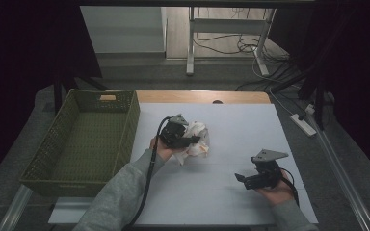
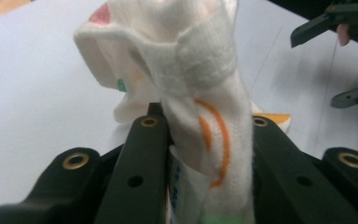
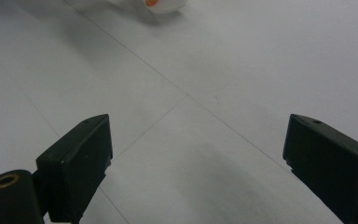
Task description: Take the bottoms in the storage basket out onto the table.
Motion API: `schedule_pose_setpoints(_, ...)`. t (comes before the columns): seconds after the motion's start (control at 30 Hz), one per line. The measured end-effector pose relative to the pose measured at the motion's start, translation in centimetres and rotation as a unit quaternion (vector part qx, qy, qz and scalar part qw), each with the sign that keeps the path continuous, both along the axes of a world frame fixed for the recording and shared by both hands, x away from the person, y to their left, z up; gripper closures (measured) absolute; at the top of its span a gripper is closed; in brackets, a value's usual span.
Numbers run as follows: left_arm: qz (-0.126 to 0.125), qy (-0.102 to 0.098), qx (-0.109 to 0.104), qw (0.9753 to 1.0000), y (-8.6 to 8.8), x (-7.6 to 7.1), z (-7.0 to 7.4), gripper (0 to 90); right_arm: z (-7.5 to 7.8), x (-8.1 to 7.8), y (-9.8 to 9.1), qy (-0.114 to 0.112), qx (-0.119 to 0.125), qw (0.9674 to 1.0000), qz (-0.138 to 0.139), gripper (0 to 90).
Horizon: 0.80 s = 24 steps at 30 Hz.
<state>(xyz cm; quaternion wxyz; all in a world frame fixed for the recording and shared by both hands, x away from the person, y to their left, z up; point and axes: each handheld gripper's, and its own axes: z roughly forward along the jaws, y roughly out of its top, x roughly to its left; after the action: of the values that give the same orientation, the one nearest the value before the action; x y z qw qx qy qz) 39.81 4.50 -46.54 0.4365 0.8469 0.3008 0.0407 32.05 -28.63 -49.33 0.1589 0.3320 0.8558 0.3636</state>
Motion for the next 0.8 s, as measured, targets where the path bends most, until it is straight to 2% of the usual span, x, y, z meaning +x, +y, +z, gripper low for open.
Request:
schedule_pose_setpoints(0.17, 0.001, 0.013, 0.008, 0.9999, -0.3, 0.4, -1.3, 78.2, 0.0, 0.0, -0.1, -0.002, 0.001, 1.0000, 0.000, 8.3)
schedule_pose_setpoints(0.27, 0.002, 0.014, 0.017, 0.9997, -0.5, 0.4, -1.7, 78.2, 0.1, 0.0, -0.1, -0.003, 0.003, 1.0000, 0.000, 8.3)
schedule_pose_setpoints(0.43, 0.006, 0.018, 0.020, 0.9996, -0.5, 0.5, -2.3, 77.9, 0.0, 0.0, -0.1, -0.002, 0.002, 1.0000, 0.001, 8.3)
schedule_pose_setpoints(0.5, 0.003, 0.011, 0.032, 0.9994, -0.8, 0.4, -2.4, 77.7, 0.0, 0.0, -0.1, -0.002, 0.002, 1.0000, 0.001, 8.3)
schedule_pose_setpoints(0.57, 0.002, 0.011, 0.035, 0.9993, -0.9, 0.3, -2.5, 77.7, 0.0, 0.0, -0.1, -0.002, 0.002, 1.0000, 0.000, 8.3)
schedule_pose_setpoints(0.7, 0.000, 0.016, 0.048, 0.9987, -1.2, 0.4, -3.2, 77.6, 0.0, 0.0, -0.1, -0.002, 0.003, 1.0000, 0.000, 8.3)
schedule_pose_setpoints(0.8, 0.002, 0.025, 0.048, 0.9985, -1.4, 0.5, -4.0, 77.0, 0.0, 0.0, 0.0, -0.002, 0.002, 1.0000, 0.000, 8.3)
